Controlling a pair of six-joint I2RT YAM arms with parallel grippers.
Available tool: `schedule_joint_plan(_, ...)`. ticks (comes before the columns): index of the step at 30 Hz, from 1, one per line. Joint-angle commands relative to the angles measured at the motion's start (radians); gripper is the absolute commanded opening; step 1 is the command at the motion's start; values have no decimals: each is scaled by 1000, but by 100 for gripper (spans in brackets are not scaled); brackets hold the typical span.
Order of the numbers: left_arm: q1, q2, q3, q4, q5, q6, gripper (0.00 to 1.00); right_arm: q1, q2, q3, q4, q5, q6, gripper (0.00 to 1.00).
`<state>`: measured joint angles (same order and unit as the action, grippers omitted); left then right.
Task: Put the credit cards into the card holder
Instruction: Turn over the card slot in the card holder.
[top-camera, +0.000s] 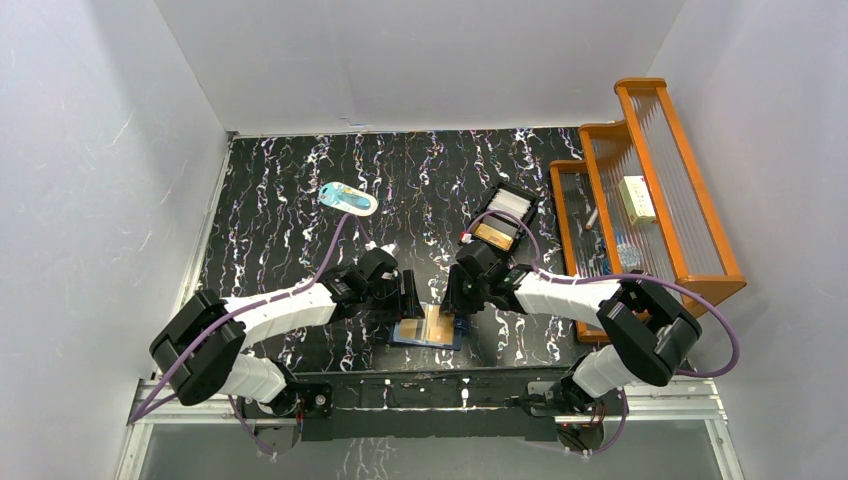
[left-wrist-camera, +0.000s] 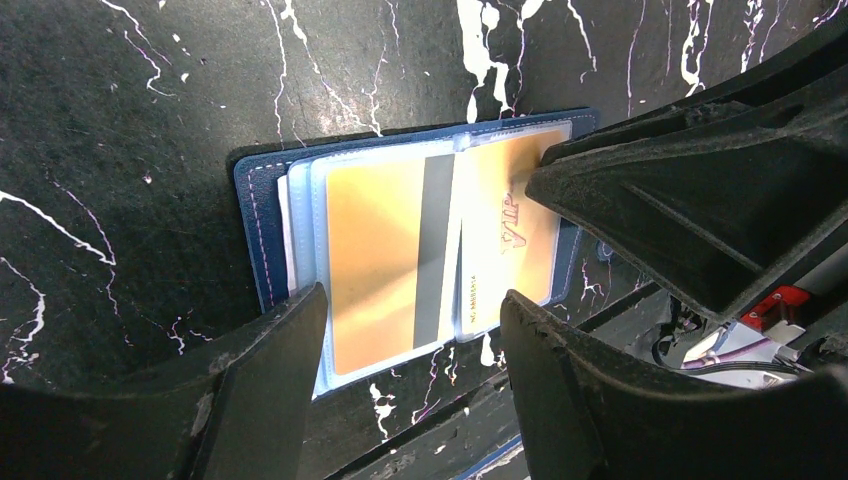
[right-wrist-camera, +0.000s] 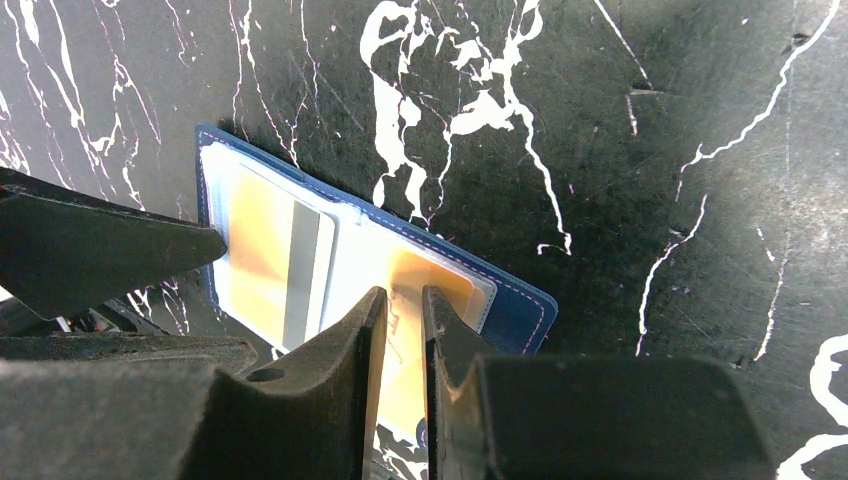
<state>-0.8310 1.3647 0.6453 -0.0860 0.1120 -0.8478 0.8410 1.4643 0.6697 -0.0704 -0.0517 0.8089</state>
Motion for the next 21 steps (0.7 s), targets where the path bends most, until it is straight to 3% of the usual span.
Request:
schedule_joint_plan(1, 4, -1, 10, -9, -10, 15, 63, 3, 27, -17, -29, 32, -10, 28)
schedule_joint_plan(11, 4, -1, 28, -66, -62, 29, 63, 3, 28, -18, -27, 32, -10, 28)
schedule_joint_plan(21, 5, 31, 6, 2, 1, 12, 63, 2, 28, -21, -22, 30, -10, 28)
